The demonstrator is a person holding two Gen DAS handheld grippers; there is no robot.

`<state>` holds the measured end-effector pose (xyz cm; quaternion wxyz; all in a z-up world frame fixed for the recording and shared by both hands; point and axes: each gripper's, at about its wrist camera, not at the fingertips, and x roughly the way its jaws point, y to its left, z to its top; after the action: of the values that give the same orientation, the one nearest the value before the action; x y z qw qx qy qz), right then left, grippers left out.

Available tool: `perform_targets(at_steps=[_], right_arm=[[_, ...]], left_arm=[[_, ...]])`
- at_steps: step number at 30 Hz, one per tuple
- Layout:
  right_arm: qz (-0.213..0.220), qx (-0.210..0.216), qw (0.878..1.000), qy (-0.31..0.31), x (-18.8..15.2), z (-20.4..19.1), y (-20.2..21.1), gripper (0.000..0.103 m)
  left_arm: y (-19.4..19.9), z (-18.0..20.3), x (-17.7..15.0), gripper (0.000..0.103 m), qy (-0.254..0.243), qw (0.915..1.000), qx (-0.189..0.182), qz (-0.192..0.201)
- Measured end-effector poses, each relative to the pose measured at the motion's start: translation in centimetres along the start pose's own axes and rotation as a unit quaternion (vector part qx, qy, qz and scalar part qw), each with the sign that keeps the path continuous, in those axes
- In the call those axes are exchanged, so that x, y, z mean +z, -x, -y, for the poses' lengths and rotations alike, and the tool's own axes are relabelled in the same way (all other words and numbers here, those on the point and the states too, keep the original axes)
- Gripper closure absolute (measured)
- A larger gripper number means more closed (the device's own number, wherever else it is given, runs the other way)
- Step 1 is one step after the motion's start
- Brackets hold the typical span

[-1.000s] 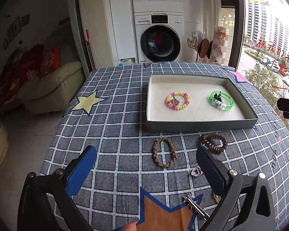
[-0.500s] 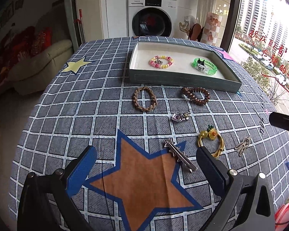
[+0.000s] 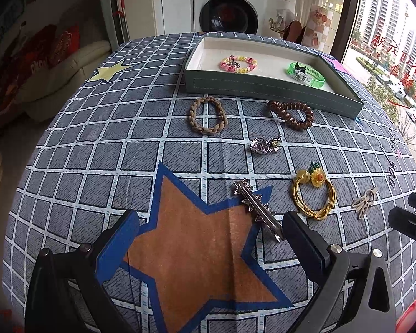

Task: Organize jewelry
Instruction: 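Open both grippers and withdraw them from the tray, then grasp the metal hair clip with the left gripper while the right grasps the keys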

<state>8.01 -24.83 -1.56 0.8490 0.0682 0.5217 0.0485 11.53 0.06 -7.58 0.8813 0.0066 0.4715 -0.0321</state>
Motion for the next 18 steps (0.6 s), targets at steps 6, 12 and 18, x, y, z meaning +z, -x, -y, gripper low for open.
perform_targets(at_steps=[6,12,18], right_arm=[[-0.006,-0.006,0.999,-0.036,0.0,0.1,-0.8,0.000],[-0.007,-0.021,0.997,-0.070,0.3,-0.4,-2.0,0.021],[0.001,-0.050,0.996,-0.079,0.7,-1.5,-2.6,0.031]], left_arm=[[-0.5,0.5,0.3,0.000,-0.001,1.0000,0.009,0.000],[-1.1,0.7,0.5,0.000,-0.001,0.9999,0.011,-0.008],[-1.1,1.0,0.5,0.017,-0.008,0.9999,0.004,-0.007]])
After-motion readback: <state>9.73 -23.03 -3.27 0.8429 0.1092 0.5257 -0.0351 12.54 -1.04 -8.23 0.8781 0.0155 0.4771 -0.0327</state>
